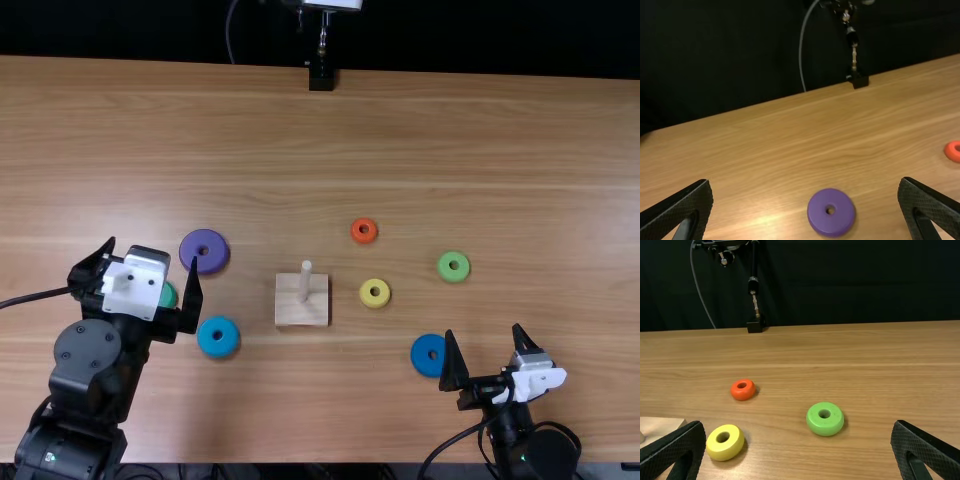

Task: Build the Hanoi tower: stack the rings onto the peg from bottom to top in this color order: purple, dark blue, light blue, dark green, light green, yellow, orange.

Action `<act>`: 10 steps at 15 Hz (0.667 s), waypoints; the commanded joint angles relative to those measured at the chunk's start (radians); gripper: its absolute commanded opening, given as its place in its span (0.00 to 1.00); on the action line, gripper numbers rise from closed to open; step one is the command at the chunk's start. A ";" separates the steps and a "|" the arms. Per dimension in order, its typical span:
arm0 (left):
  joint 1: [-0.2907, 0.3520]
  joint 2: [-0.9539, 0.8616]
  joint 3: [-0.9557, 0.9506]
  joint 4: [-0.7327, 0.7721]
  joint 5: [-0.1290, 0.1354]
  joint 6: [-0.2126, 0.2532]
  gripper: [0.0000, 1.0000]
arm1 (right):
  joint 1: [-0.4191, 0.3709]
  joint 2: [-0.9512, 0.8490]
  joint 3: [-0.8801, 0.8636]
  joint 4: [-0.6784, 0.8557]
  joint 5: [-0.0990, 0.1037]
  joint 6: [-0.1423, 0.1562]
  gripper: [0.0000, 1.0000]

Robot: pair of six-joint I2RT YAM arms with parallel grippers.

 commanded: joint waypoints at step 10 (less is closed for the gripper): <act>0.023 0.294 0.219 -0.131 -0.007 0.009 1.00 | -0.005 -0.012 -0.021 0.000 -0.002 0.001 1.00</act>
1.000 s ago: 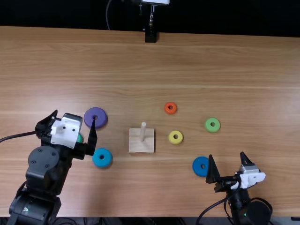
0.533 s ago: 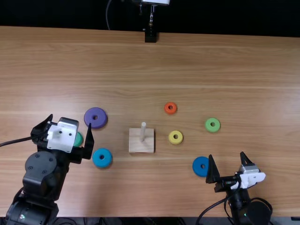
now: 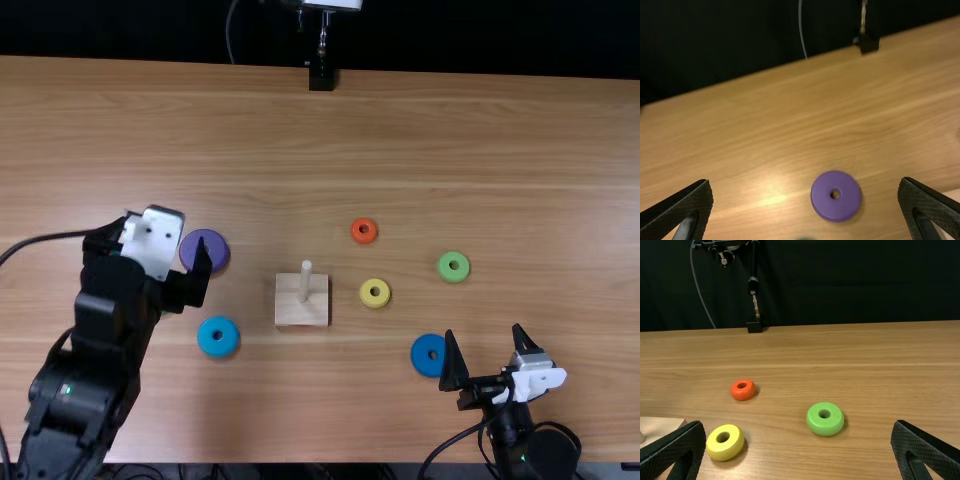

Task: Build the Hanoi tower: stack the rings onto the peg from bottom to top in this color order: purple, dark blue, light blue, dark green, light green, yellow, orange.

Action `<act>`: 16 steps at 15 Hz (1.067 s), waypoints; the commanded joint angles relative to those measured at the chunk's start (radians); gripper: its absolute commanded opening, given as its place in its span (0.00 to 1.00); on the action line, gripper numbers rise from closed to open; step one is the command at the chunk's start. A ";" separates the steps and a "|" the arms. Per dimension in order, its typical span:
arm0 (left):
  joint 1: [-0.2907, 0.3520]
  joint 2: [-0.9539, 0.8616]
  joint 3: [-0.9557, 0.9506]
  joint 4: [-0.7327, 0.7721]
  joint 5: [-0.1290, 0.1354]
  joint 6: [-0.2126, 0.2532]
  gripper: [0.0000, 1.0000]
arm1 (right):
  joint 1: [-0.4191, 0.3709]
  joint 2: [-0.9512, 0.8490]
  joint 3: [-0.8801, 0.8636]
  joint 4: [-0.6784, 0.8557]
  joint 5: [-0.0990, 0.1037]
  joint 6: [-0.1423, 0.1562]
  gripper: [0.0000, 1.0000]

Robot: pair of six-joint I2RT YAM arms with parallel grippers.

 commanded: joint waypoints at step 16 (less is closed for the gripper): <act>0.091 0.653 0.253 -0.023 0.169 0.006 1.00 | -0.007 -0.012 -0.020 -0.001 -0.002 0.001 1.00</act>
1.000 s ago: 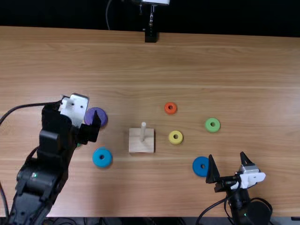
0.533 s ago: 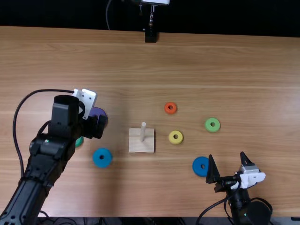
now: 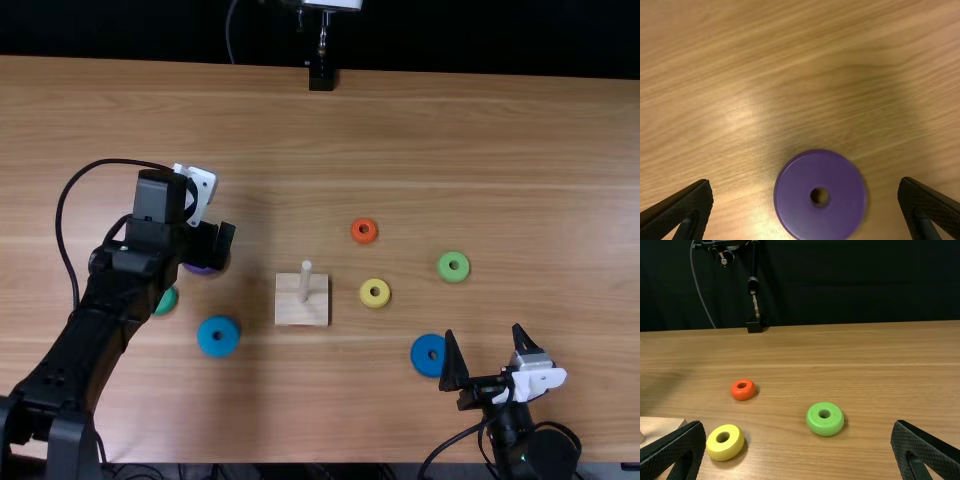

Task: Build the Hanoi tower: stack the rings onto the peg from bottom to top in this color order: purple, dark blue, light blue, dark green, light green, yellow, orange.

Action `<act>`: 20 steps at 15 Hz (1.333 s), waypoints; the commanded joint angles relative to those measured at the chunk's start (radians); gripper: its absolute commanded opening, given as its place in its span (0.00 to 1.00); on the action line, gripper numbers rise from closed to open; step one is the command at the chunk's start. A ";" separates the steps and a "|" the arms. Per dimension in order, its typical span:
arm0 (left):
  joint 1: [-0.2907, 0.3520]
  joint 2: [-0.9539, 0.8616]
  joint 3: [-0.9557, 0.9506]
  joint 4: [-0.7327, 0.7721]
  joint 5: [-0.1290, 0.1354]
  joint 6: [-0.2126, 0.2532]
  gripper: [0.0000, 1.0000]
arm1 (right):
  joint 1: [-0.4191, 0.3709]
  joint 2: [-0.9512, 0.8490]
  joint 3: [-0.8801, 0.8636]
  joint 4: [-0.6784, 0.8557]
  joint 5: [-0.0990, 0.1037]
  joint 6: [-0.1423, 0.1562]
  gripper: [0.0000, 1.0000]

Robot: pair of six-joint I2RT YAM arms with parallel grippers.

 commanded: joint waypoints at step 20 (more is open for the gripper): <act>0.013 0.248 0.187 -0.250 0.051 0.010 1.00 | -0.007 -0.012 -0.021 0.001 -0.002 0.002 1.00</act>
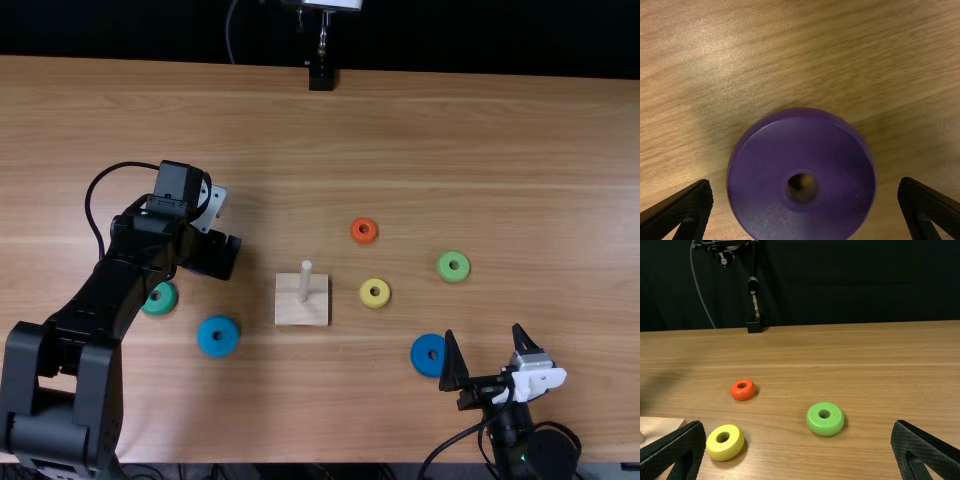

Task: Build the Hanoi tower: stack the rings onto the peg from bottom to top in this color order: purple, dark blue, light blue, dark green, light green, yellow, orange.

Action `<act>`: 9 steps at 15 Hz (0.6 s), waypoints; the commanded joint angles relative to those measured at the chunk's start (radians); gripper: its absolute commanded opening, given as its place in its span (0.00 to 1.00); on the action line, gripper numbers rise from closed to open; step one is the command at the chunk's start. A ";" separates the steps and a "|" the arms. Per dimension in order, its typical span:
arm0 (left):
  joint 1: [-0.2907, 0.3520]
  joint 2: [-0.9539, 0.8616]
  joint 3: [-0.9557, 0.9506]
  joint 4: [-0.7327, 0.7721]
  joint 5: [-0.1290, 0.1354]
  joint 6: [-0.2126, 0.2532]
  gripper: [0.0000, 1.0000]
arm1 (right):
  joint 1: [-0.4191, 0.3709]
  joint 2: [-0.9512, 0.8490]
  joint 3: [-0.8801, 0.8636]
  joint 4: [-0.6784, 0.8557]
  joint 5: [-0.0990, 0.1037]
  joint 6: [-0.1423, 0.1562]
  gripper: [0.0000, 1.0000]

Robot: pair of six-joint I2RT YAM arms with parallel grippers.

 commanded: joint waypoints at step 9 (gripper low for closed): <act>0.011 0.065 0.026 0.001 0.003 0.011 1.00 | -0.007 -0.012 -0.020 0.001 -0.002 0.001 1.00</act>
